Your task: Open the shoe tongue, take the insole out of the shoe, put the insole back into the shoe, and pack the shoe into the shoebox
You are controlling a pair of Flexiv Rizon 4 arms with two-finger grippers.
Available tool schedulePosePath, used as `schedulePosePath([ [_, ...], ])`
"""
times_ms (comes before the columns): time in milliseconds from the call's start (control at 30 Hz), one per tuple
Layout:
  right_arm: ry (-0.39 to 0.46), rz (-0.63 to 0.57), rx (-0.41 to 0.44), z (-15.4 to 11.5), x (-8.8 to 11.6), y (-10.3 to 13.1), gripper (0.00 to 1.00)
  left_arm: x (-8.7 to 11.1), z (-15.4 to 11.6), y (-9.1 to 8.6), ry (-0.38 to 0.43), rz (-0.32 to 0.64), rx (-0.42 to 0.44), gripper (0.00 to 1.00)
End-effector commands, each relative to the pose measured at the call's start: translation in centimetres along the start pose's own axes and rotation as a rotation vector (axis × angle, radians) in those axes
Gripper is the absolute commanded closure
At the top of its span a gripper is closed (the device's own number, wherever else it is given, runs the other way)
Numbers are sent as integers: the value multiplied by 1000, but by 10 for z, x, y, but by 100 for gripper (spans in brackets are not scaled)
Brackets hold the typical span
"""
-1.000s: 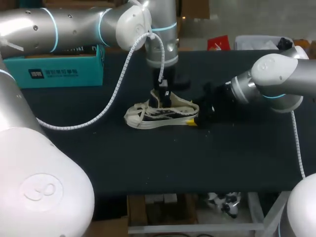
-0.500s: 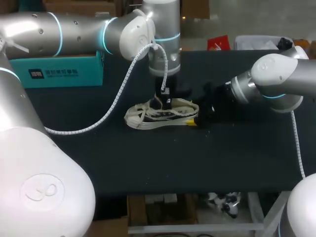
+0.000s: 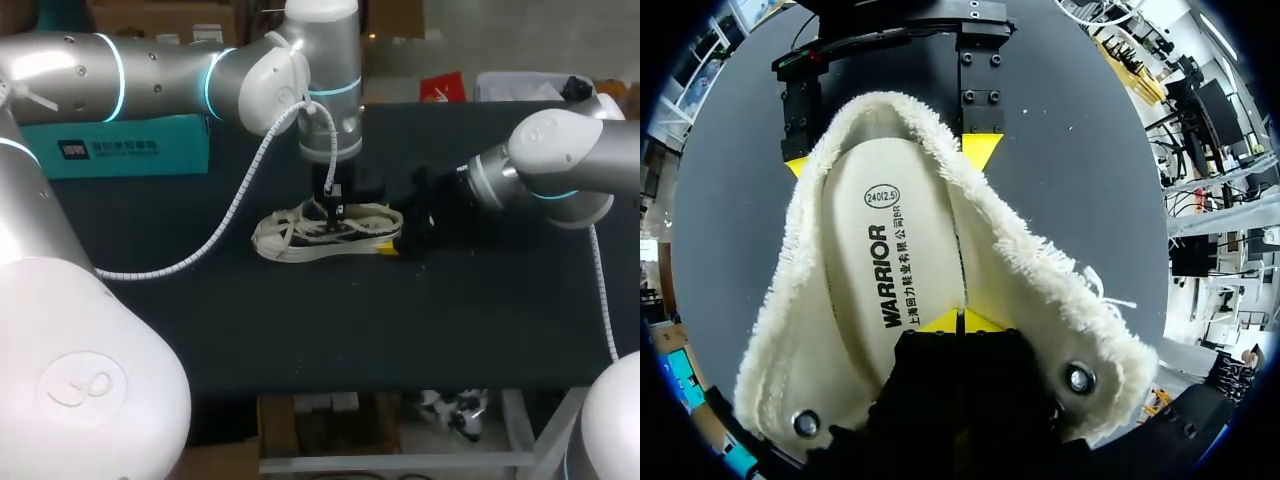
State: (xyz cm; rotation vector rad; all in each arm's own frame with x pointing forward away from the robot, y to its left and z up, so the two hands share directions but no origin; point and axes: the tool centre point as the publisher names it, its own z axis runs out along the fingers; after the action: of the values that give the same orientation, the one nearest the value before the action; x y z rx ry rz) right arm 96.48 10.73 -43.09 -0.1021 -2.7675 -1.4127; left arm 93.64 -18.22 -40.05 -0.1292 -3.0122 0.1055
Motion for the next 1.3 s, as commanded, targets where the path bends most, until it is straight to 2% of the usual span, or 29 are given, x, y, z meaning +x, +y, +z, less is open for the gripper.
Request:
schedulePosePath([
  [33,1,0,-3,4,-3,-4,100,-1,27,-2,-25,8,-4,100],
  [67,1,0,-3,4,-3,-4,100,0,27,-3,-29,8,-3,100],
  [133,1,0,-3,4,-3,-4,100,0,26,-4,-38,10,-1,86],
  [233,1,0,-3,4,-3,-4,100,1,26,-6,-44,13,-1,77],
  [433,1,0,-3,4,-3,-4,100,-4,38,-7,-67,3,-13,76],
  [667,1,0,-3,4,-3,-4,100,-21,62,-8,-124,-6,-19,75],
  [767,1,0,-3,4,-3,-4,100,-32,77,-8,-151,0,-17,69],
  [933,1,0,-3,4,-3,-4,100,-55,96,-4,-206,8,-2,68],
  [1133,1,0,-3,4,-3,-4,100,-78,105,-5,-269,25,-24,65],
  [1300,1,0,-3,4,-3,-4,100,-97,110,-9,-283,37,-34,65],
])
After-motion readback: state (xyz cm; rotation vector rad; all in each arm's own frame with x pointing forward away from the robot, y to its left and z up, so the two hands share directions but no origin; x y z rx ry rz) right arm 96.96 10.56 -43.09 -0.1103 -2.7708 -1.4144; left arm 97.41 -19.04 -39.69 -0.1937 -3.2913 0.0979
